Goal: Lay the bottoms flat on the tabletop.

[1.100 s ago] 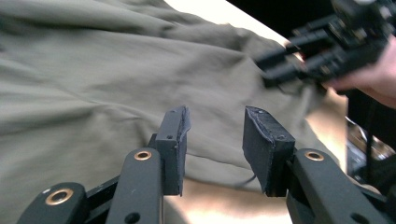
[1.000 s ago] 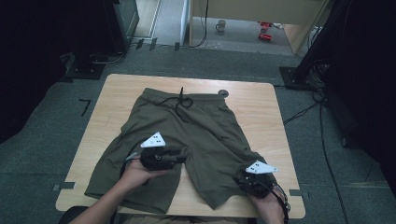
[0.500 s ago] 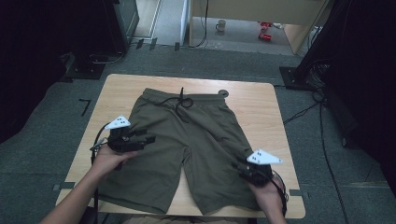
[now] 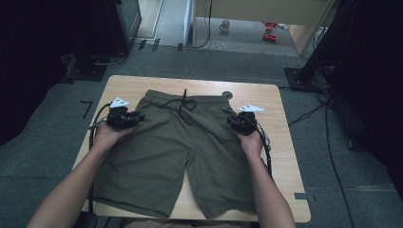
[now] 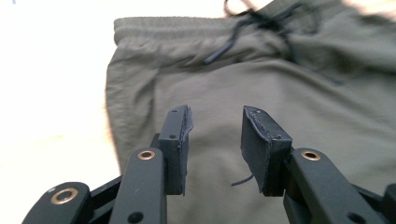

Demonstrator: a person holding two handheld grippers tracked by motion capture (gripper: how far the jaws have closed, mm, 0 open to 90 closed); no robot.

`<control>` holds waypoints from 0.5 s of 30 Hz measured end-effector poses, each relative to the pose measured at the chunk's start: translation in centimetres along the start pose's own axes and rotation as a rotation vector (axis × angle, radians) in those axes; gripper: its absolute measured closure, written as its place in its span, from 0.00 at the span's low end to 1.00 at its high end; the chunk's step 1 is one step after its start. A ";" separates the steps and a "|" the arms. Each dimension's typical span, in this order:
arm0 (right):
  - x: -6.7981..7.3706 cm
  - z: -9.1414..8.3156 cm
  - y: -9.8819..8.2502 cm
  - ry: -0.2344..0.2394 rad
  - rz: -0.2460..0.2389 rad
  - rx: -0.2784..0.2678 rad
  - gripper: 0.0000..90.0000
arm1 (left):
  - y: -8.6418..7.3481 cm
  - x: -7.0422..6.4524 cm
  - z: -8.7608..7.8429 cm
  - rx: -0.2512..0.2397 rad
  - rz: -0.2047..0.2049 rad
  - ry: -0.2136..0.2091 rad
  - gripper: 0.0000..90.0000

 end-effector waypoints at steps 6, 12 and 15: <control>-1.5 3.1 0.1 -0.037 -0.024 0.049 0.88 | -1.4 0.5 2.9 0.059 0.003 0.012 0.68; -3.9 4.8 1.4 -0.132 -0.056 0.012 0.76 | -1.0 0.2 4.1 0.080 0.024 0.050 0.66; -4.8 5.2 1.8 -0.182 -0.039 0.008 0.72 | -0.5 0.5 4.9 0.082 0.039 0.088 0.63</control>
Point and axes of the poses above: each handheld gripper's, and its own axes: z roughly forward along the jaws, y roughly out of its top, x roughly to its left, the point moved 6 cm from there along z, roughly forward along the jaws, and after that the axes turned 5 degrees about -x, right-handed, at the moved point
